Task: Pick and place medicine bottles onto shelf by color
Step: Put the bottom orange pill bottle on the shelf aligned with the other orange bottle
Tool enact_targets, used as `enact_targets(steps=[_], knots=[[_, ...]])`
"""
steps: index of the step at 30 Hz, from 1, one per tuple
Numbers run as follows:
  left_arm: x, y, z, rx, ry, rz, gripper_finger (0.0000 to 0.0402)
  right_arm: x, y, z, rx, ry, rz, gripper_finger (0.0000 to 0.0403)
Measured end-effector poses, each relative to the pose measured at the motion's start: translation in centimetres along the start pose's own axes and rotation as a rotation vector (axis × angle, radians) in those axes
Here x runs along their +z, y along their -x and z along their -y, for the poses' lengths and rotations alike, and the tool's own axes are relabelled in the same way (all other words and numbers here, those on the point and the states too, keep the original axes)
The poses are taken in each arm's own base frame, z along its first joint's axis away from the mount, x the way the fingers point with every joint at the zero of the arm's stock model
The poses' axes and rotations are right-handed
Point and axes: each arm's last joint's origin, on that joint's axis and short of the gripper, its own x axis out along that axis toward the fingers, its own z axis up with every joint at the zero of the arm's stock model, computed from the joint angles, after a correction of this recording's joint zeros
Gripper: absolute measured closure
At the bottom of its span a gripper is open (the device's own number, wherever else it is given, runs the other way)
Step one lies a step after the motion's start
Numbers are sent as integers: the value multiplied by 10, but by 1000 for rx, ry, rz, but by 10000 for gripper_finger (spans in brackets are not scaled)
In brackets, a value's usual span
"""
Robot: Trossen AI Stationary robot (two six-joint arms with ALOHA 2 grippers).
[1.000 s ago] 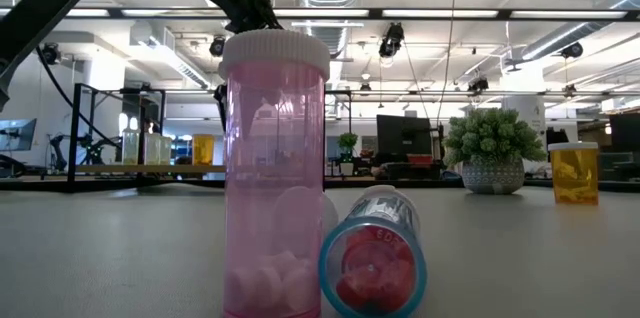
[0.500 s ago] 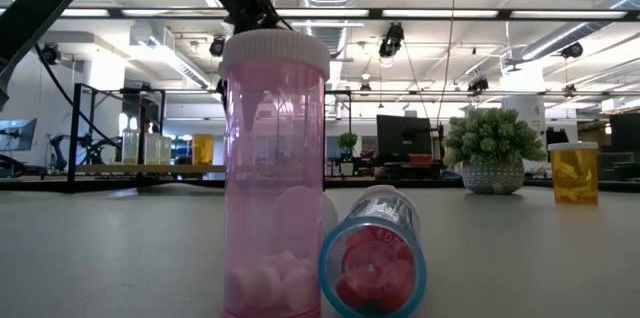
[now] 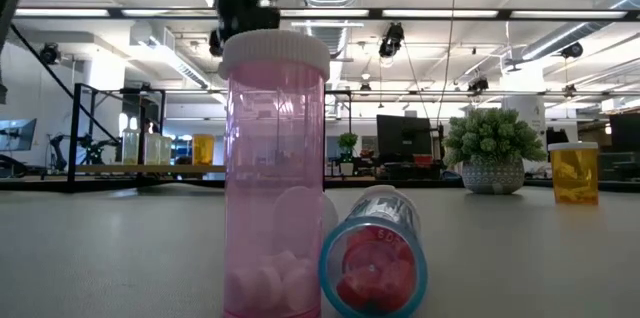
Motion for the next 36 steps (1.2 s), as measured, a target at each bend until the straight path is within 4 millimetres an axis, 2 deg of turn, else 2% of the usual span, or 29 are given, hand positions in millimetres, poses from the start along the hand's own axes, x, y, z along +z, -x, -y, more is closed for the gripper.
enact_targets(steps=[4, 8, 14, 18, 23, 31, 36], knots=[[-19, 30, 21, -30, -17, 126, 235, 0, 0, 0, 0, 0, 0, 174], [-50, 57, 43, -85, -45, 238, 235, 0, 0, 0, 0, 0, 0, 174], [-97, 81, 74, -230, 2, 400, 235, 0, 0, 0, 0, 0, 0, 174], [-122, 84, 89, -358, 129, 447, 235, 0, 0, 0, 0, 0, 0, 174], [-142, 75, 112, -474, 282, 465, 235, 0, 0, 0, 0, 0, 0, 174], [-165, 68, 162, -644, 314, 326, 235, 0, 0, 0, 1, -1, 0, 174], [-175, 72, 196, -758, 440, 207, 235, 0, 0, 0, 1, 0, 0, 174]])
